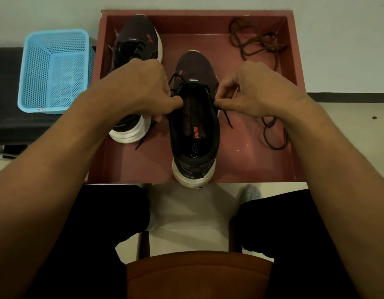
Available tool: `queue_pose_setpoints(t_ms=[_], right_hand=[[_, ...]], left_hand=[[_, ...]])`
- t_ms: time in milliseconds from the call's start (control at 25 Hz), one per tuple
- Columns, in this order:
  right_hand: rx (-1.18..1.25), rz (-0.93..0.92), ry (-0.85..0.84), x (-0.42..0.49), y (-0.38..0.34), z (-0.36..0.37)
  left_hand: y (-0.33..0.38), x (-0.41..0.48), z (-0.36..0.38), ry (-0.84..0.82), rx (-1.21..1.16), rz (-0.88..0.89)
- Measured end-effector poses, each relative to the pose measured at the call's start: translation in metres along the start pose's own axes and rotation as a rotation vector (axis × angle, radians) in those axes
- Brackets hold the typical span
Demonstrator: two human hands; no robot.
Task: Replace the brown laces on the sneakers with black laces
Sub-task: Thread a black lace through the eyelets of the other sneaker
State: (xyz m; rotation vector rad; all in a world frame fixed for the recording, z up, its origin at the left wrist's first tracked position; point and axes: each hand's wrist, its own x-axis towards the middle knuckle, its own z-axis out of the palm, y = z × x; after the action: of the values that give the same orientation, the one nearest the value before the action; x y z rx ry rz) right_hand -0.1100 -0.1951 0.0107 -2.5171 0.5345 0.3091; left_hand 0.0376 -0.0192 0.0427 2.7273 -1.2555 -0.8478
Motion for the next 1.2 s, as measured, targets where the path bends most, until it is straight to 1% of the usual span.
queue_pose_setpoints(t_ms=[40, 160, 200, 240, 320, 400, 480, 640, 800, 880, 960, 1040, 1120, 1200], right_hand=[[-0.050, 0.038, -0.065, 0.000, 0.002, -0.001], [-0.252, 0.193, -0.330, -0.002, 0.004, 0.000], [-0.283, 0.210, -0.352, -0.002, 0.005, 0.001], [-0.259, 0.207, -0.321, -0.002, 0.006, 0.000], [-0.093, 0.142, -0.167, -0.001, 0.007, -0.002], [0.094, 0.046, -0.004, -0.002, 0.007, -0.005], [0.176, -0.017, 0.072, -0.002, 0.006, -0.006], [0.137, -0.024, 0.043, 0.000, 0.004, -0.001], [0.107, -0.014, 0.049, 0.001, 0.002, -0.001], [0.013, 0.036, -0.029, 0.001, 0.003, 0.000], [-0.110, 0.138, -0.188, 0.000, 0.005, 0.002], [-0.193, 0.223, -0.292, 0.001, 0.006, 0.003], [-0.210, 0.244, -0.305, 0.002, 0.005, 0.003], [-0.163, 0.213, -0.256, 0.001, 0.004, 0.002]], left_hand=[[0.000, 0.000, 0.000, 0.002, -0.004, -0.005], [-0.001, 0.002, 0.001, 0.004, -0.046, 0.005], [0.000, 0.002, 0.002, -0.005, -0.051, 0.014], [0.000, 0.002, 0.002, -0.017, -0.053, 0.022], [-0.002, 0.001, 0.001, -0.032, -0.085, 0.023], [-0.011, 0.003, -0.002, 0.009, -0.136, 0.035], [-0.020, 0.004, -0.006, 0.061, -0.168, 0.055], [-0.020, 0.005, -0.002, 0.027, -0.162, 0.084], [-0.019, 0.008, 0.001, 0.056, -0.153, 0.098], [-0.020, 0.008, 0.001, 0.034, -0.141, 0.080], [-0.020, 0.009, 0.002, 0.005, -0.115, 0.059], [-0.019, 0.010, 0.003, -0.009, -0.084, 0.041], [-0.019, 0.011, 0.003, -0.017, -0.065, 0.032], [-0.019, 0.011, 0.002, -0.005, -0.068, 0.044]])
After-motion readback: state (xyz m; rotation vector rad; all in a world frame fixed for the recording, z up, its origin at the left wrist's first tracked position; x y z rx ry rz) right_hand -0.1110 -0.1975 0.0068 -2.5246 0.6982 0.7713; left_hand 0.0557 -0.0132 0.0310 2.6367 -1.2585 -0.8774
